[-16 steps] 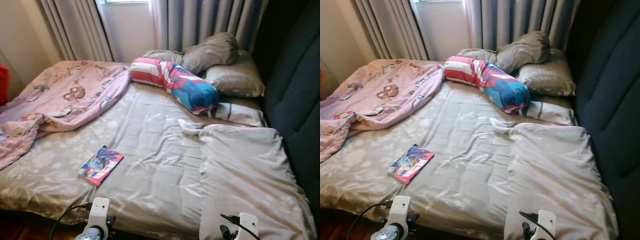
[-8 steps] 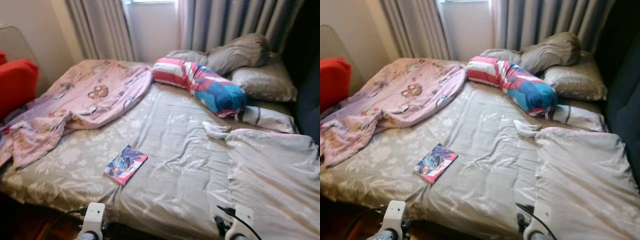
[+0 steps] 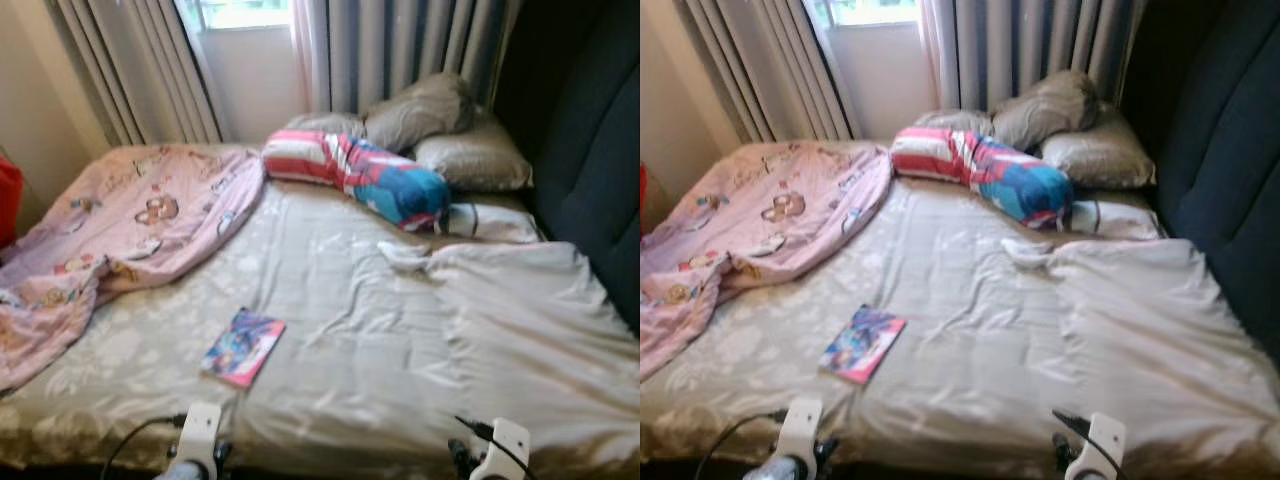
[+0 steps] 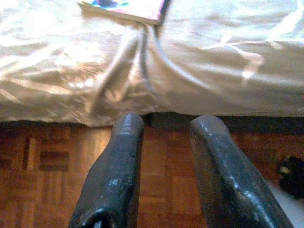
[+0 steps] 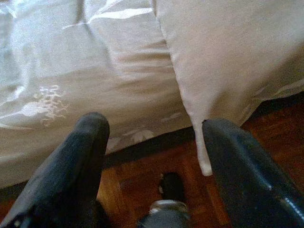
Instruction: Clean up the room
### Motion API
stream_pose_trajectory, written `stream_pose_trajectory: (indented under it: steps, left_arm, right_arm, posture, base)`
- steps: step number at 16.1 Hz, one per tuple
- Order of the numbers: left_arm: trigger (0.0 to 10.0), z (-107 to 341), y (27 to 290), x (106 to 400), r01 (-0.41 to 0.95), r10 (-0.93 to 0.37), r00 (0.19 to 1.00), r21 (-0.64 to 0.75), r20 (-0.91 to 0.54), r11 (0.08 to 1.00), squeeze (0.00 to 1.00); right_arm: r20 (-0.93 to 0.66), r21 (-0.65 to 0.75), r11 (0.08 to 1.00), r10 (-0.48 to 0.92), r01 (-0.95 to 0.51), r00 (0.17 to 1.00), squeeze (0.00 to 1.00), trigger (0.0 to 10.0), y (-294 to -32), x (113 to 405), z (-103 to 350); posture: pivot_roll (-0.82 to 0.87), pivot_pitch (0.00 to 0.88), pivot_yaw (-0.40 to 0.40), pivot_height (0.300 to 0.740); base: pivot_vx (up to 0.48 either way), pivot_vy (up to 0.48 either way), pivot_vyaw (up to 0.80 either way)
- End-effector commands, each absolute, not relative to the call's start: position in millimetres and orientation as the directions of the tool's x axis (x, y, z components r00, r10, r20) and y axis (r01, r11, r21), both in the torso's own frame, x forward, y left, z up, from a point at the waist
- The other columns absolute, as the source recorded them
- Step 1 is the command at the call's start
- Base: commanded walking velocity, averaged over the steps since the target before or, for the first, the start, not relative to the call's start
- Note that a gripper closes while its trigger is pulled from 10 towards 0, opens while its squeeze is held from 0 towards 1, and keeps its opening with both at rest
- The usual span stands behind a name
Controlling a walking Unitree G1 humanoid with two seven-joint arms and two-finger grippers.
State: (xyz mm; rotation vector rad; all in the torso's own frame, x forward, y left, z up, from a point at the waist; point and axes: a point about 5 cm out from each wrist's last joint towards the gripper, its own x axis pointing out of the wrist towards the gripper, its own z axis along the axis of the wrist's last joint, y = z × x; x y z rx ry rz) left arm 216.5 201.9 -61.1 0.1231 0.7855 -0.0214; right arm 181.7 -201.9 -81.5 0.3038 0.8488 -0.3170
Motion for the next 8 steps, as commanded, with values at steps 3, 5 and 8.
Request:
stream_pose_trajectory:
  steps: [3,5,8]
  left_arm:
    - [10.0,-63.7,215.0,208.3,0.062,0.057,0.686,0.137,-0.725,0.989,0.0]
    - [10.0,-63.3,216.1,208.5,0.057,0.061,0.688,0.137,-0.723,0.989,0.0]
    - [10.0,-63.6,214.6,208.6,0.046,0.064,0.689,0.131,-0.722,0.99,0.0]
  right_arm:
    - [-0.77,0.162,0.909,-0.127,0.385,0.625,0.0,10.0,-190.9,184.8,-81.7]
    - [-0.77,0.16,0.907,-0.132,0.389,0.625,0.0,10.0,-191.2,185.0,-81.6]
    - [-0.772,0.145,0.914,-0.135,0.379,0.621,0.0,10.0,-193.8,184.9,-81.4]
  posture:
    - [0.12,0.0,0.064,0.74]
    - [0.12,0.002,0.069,0.74]
    - [0.13,0.0,0.059,0.74]
  base:
    - [0.0,0.434,0.0]
    - [0.0,0.433,0.0]
    - [0.0,0.431,0.0]
